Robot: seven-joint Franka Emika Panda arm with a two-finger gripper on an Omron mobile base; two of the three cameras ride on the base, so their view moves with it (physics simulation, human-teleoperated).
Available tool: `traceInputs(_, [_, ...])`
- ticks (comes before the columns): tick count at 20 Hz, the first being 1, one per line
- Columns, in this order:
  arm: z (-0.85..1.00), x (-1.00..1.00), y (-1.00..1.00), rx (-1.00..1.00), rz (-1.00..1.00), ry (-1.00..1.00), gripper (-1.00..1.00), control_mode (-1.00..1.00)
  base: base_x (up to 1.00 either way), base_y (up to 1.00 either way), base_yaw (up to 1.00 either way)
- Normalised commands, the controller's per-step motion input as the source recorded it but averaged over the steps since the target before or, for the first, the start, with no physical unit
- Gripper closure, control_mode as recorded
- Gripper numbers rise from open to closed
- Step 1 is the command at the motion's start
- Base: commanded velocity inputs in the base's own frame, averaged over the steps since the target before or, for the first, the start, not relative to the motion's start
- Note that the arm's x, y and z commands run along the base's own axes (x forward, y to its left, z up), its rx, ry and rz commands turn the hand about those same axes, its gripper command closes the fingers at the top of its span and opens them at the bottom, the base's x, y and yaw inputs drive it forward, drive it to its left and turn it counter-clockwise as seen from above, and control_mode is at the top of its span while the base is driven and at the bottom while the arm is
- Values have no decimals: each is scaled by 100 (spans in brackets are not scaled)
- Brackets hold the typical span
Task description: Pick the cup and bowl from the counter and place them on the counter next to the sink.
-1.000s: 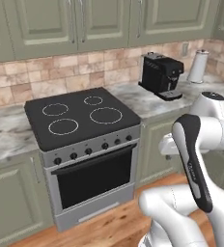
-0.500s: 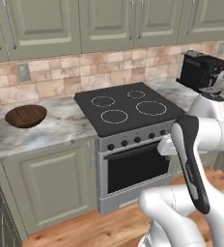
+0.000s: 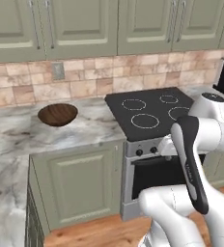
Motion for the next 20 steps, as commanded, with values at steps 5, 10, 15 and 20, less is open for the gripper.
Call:
traceInputs(5, [0, 0, 0, 0, 0, 0, -100, 100, 75, 1, 22])
traceInputs(10, [0, 0, 0, 0, 0, 0, -100, 100, 89, 0, 1])
traceInputs(15, [0, 0, 0, 0, 0, 0, -100, 100, 96, 0, 0])
traceInputs(20, [0, 0, 0, 0, 0, 0, -100, 100, 67, 0, 0])
